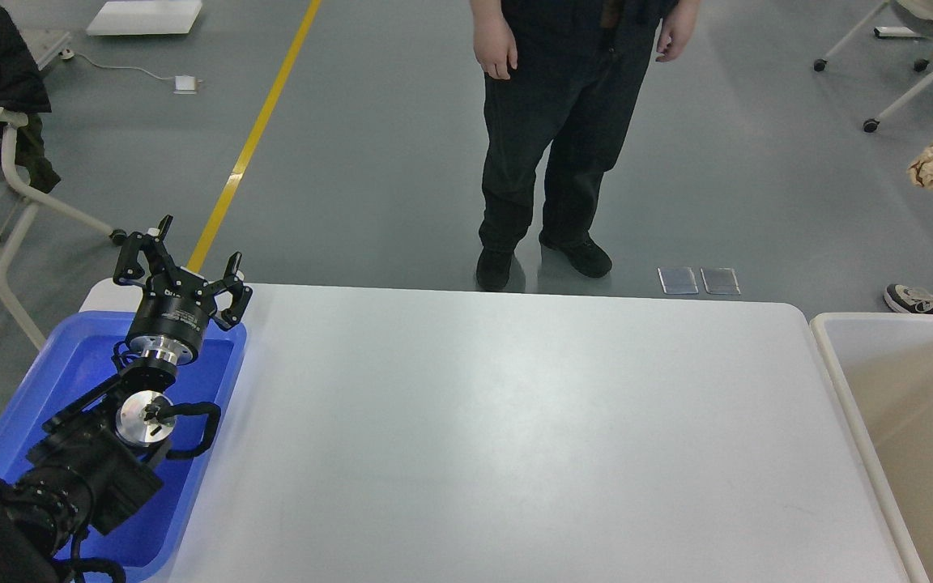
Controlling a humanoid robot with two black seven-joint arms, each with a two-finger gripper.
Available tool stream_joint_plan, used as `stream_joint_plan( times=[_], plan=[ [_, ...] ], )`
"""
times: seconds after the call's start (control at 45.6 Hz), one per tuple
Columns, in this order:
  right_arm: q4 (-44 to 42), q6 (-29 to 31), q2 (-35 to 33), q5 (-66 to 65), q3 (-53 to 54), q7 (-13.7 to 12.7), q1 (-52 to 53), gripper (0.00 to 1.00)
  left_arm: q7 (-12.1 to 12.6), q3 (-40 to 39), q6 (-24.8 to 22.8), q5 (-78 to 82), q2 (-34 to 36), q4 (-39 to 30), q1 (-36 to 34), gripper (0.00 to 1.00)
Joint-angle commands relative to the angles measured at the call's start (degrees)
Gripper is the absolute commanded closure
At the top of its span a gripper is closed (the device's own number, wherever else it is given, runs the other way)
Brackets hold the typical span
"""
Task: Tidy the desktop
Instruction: 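Release the paper ball into the beige bin with the right gripper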
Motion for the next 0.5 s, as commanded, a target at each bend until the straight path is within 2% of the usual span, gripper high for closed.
stream_joint_plan(
  times=[0.0,0.175,0.329,0.482],
  plan=[
    [-7.7,-0.4,-1.3,2.8,2.9,-5.7,-10.2,1.0,0.0,0.0,0.0,0.0,0.0,0.0,0.0,0.0],
    [-12.0,-0.7,-0.4,2.7,9.0,-12.3,-18.0,1.0,0.0,0.0,0.0,0.0,0.0,0.0,0.0,0.0],
    [-12.3,-2.2,1.9,5.4,12.3,-19.6,-22.6,1.0,0.0,0.0,0.0,0.0,0.0,0.0,0.0,0.0],
    [-13.1,-4.1,6.2,9.2,12.8,-23.2,-27.5,1.0,0.0,0.0,0.0,0.0,0.0,0.0,0.0,0.0]
  ],
)
